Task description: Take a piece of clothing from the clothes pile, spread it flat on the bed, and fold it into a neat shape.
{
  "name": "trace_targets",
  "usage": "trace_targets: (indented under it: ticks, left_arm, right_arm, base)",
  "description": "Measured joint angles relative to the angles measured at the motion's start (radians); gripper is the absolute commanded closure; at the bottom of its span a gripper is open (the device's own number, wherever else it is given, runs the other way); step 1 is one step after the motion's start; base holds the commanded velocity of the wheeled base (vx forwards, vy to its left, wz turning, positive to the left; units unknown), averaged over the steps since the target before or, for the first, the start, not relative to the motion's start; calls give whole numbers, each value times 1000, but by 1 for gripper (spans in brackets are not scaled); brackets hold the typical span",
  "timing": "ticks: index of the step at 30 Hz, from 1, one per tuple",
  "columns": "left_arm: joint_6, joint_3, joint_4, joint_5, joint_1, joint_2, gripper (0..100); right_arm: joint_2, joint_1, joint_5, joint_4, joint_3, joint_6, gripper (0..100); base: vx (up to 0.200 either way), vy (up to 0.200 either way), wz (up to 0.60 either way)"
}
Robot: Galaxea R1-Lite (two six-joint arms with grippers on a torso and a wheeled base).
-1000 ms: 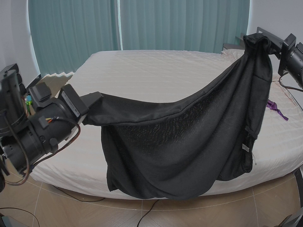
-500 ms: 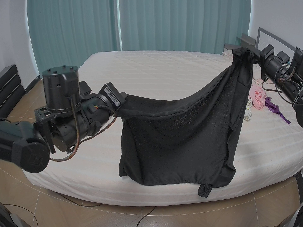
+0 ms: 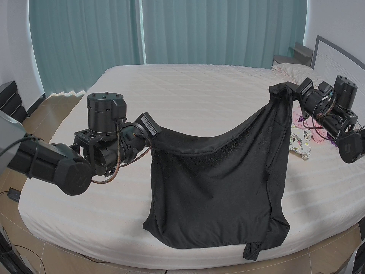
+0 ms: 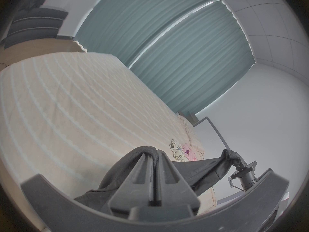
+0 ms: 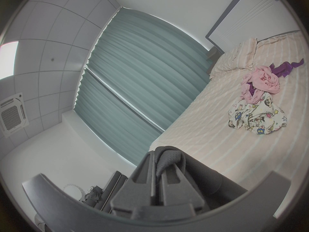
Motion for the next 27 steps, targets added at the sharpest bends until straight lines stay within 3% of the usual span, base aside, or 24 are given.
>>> trace_targets:
  ticks: [12,13,15,16,22,27]
  left_arm:
    - [1,-89,5,-34,22,165,100]
    - [1,-98,6,-33,26,180,0]
    - [1,-117,5,-32,33,208,0]
    - [0,-130,6,-31,37,225,0]
    - [-12,-210,7,-28,70,316,0]
    - [-17,-281,7,3,99,389,0]
  right_arm:
    - [168,-23,-31,-64,43,-7,100]
    - [186,-23,-41,-65,42,-7,100]
    - [219,-24,-57,-70,37,-6,100]
    - [238,-24,-64,-79,34,-6,0]
    - [339,-27,-77,-127,13,-1,0]
    - [436,-39,-162,-117,-43,-3,0]
  base:
    - [0,0,0]
    - [0,0,0]
    - [0,0,0]
    - [0,0,0]
    - [0,0,0]
    - [0,0,0]
